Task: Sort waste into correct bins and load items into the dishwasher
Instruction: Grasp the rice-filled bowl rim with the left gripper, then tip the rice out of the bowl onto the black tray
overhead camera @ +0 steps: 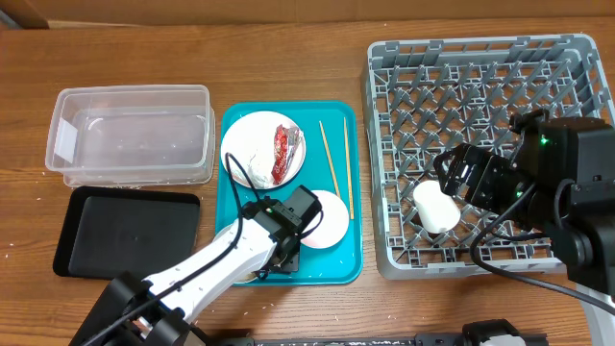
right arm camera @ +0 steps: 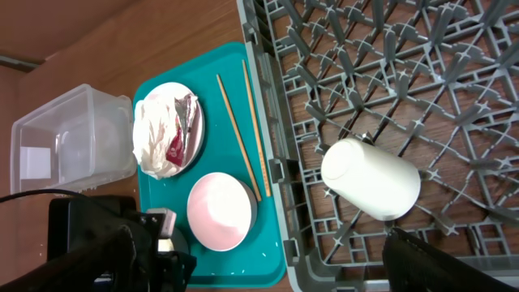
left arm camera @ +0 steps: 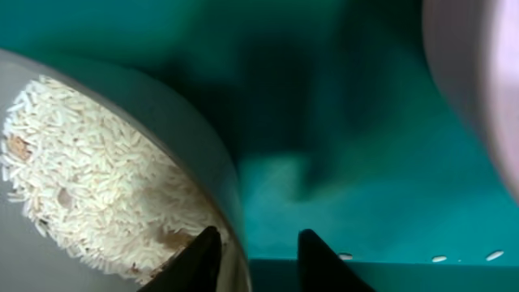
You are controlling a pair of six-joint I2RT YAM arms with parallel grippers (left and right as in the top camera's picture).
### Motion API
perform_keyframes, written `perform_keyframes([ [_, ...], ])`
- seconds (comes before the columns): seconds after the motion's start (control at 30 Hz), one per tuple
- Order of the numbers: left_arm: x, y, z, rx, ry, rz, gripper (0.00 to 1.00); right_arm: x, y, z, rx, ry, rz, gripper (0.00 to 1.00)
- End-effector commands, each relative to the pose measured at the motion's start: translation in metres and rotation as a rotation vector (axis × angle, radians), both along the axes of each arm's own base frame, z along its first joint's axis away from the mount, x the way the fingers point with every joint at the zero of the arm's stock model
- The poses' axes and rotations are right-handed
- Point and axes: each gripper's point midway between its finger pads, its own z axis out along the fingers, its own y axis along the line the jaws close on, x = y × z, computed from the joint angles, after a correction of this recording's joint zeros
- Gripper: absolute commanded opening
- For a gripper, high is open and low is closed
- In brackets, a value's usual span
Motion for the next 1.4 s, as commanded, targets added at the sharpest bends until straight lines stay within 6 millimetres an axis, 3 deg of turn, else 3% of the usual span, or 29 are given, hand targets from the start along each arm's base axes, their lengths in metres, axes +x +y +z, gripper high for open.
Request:
perform_keyframes([
  [0.0,-0.001,-0.007,0.002,-0.059,0.02,-0.039,0.13,0.002,0.0,0.01,0.002,-0.033,0.001,1.0],
  [0.07,0.0,-0.008,0.008,-0.066,0.01,-0.039,0.04,0.002,0.0,0.01,0.003,-0.032,0.0,1.0],
  [0.17,0.004,-0.006,0.028,-0.063,-0.02,-0.04,0.04,0.002,0.0,0.01,0.002,-0.032,0.001,1.0],
  [0.4,0.025,0.012,0.111,-0.109,-0.175,0.01,0.04,0.001,-0.001,0.009,0.002,-0.03,0.001,1.0],
  [0.57,0.036,0.039,0.134,-0.331,-0.183,0.081,0.04,0.001,-0.001,0.009,0.002,-0.03,0.0,1.0],
  [0.73,0.059,0.083,0.155,-0.693,-0.26,0.16,0.04,0.001,-0.001,0.009,0.002,-0.03,0.0,1.0],
  [0.87,0.07,0.127,0.166,-0.962,-0.385,0.231,0.04,0.001,-0.001,0.009,0.002,-0.03,0.001,1.0],
  [1.03,0.081,0.153,0.168,-1.205,-0.484,0.308,0.04,0.001,-0.001,0.009,0.002,-0.03,0.0,1.0],
  [1.37,0.08,0.2,0.146,-1.388,-0.508,0.556,0.04,0.0,-0.001,0.008,0.001,-0.022,0.001,1.0],
])
